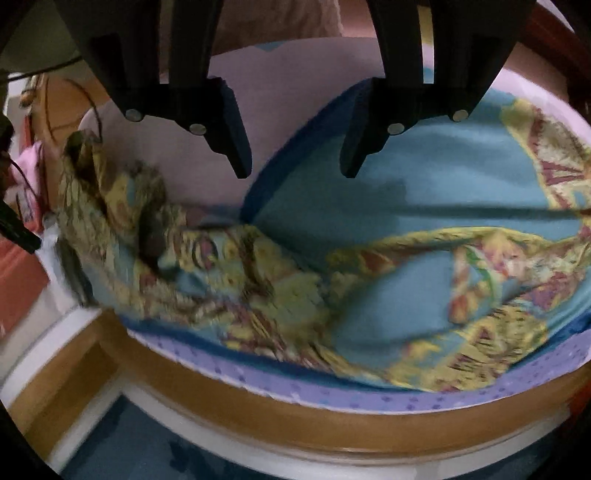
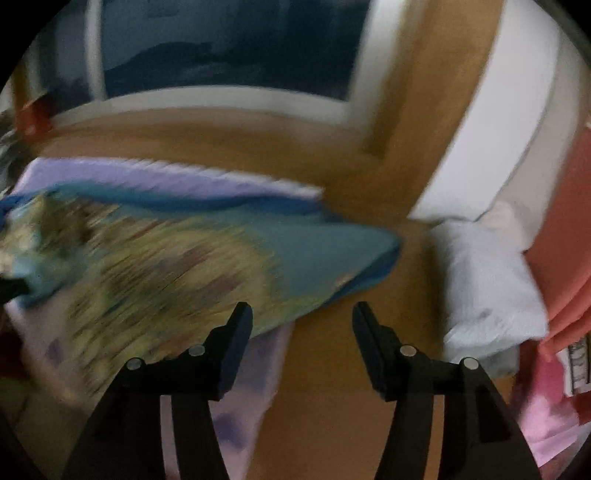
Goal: Fold clothes
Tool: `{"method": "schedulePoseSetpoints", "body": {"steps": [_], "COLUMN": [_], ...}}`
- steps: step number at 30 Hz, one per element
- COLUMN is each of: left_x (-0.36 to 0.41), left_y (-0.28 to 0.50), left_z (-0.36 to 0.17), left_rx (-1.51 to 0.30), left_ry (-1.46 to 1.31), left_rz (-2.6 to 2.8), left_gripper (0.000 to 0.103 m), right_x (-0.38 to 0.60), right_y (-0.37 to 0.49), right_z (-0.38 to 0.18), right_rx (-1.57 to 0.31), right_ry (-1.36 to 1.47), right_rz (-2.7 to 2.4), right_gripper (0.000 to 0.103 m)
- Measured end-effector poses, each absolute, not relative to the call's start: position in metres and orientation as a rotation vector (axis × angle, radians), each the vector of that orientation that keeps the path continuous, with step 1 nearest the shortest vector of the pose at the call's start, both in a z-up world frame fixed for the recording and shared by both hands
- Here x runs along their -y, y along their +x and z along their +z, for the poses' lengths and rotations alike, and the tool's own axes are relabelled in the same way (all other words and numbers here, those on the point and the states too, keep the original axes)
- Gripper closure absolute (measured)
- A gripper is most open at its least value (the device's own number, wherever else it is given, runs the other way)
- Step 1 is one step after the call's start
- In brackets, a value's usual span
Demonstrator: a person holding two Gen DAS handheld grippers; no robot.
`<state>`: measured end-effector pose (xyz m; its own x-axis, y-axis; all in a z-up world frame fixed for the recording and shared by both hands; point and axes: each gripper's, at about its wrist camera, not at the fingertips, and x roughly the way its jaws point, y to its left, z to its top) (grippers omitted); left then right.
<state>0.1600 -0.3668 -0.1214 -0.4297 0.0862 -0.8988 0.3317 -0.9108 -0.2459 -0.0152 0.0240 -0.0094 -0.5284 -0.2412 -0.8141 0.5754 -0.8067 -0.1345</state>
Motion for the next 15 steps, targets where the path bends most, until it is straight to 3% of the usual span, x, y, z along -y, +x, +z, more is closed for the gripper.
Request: {"method": "schedulePoseSetpoints", "body": {"steps": [5, 9, 13, 15], "left_x": [0.344, 0.332, 0.334, 0.338], "left_y": [0.143, 0.137, 0.136, 0.138], "left_z": [-0.139, -0.142, -0.141, -0.14], "left_rx": [-0.339, -0.164, -0.163, -0.196], "left_ry": [1.646, 1.67, 1.674, 1.668], "left_rz": [-2.491, -2.534, -2.558, -2.579], "left_gripper": [0.048, 0.039, 0.038, 0.038], "right_x": [-0.016, -0.023, -0.029, -0.023], "right_y": [0.044, 0.068, 0.088, 0.094], "right_z": [-0.013, -0.006, 0.001, -0.005], "right_rx": [-0.662, -0.731, -0.674, -0.58], "right_ry": [1.162, 1.214, 1.304, 1.331], "right_rz": [-2.237, -2.203, -2.105, -2.07], "right_gripper": [0.046, 0.046, 0.045, 0.037]}}
